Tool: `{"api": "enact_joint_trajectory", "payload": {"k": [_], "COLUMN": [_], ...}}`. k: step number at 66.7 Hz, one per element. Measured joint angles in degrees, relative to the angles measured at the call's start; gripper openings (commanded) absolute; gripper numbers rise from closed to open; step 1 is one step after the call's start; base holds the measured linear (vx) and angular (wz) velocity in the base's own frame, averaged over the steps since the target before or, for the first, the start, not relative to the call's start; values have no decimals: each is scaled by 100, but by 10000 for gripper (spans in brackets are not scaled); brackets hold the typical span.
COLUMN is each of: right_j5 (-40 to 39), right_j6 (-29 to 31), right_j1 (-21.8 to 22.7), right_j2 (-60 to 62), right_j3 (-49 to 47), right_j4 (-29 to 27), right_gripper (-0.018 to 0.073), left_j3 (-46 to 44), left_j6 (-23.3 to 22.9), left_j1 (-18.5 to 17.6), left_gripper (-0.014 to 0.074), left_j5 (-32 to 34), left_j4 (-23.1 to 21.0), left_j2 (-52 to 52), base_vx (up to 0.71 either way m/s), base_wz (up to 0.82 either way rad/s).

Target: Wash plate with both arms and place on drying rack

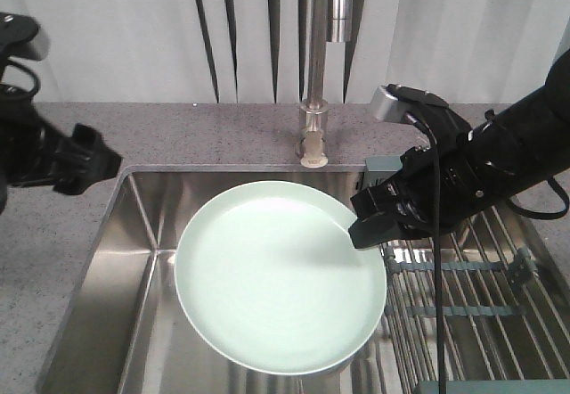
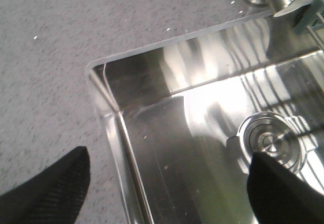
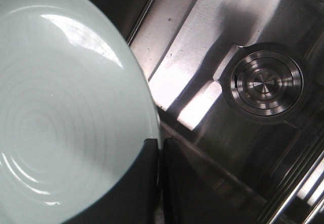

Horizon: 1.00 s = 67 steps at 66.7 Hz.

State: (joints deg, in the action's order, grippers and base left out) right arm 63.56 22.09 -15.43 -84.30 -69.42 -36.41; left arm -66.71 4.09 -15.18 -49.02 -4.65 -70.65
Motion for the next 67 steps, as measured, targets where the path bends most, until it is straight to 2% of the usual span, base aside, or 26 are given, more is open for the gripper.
{"api": "enact_joint_trajectory", "payload": {"k": [15,25,51,67], "right_j5": [0,0,0,0], "right_j6": [0,0,0,0], "right_j1": [0,0,0,0], "right_j2": [0,0,0,0], "right_j3": [0,0,0,0], "right_j4": [0,0,0,0], "right_gripper": [-8,-8,-8,-8], "left_j3": [1047,1572,2708,2905], "left_j6": [-33,-55,-55,-55], "left_j1": [492,678,727,727], "left_gripper": [590,590,590,590], "left_j5": [149,192,257,256], "left_j4": [5,5,28,125], "left_j2": [971,1514,2608,3081], "base_vx": [0,0,0,0], "base_wz": [0,0,0,0]}}
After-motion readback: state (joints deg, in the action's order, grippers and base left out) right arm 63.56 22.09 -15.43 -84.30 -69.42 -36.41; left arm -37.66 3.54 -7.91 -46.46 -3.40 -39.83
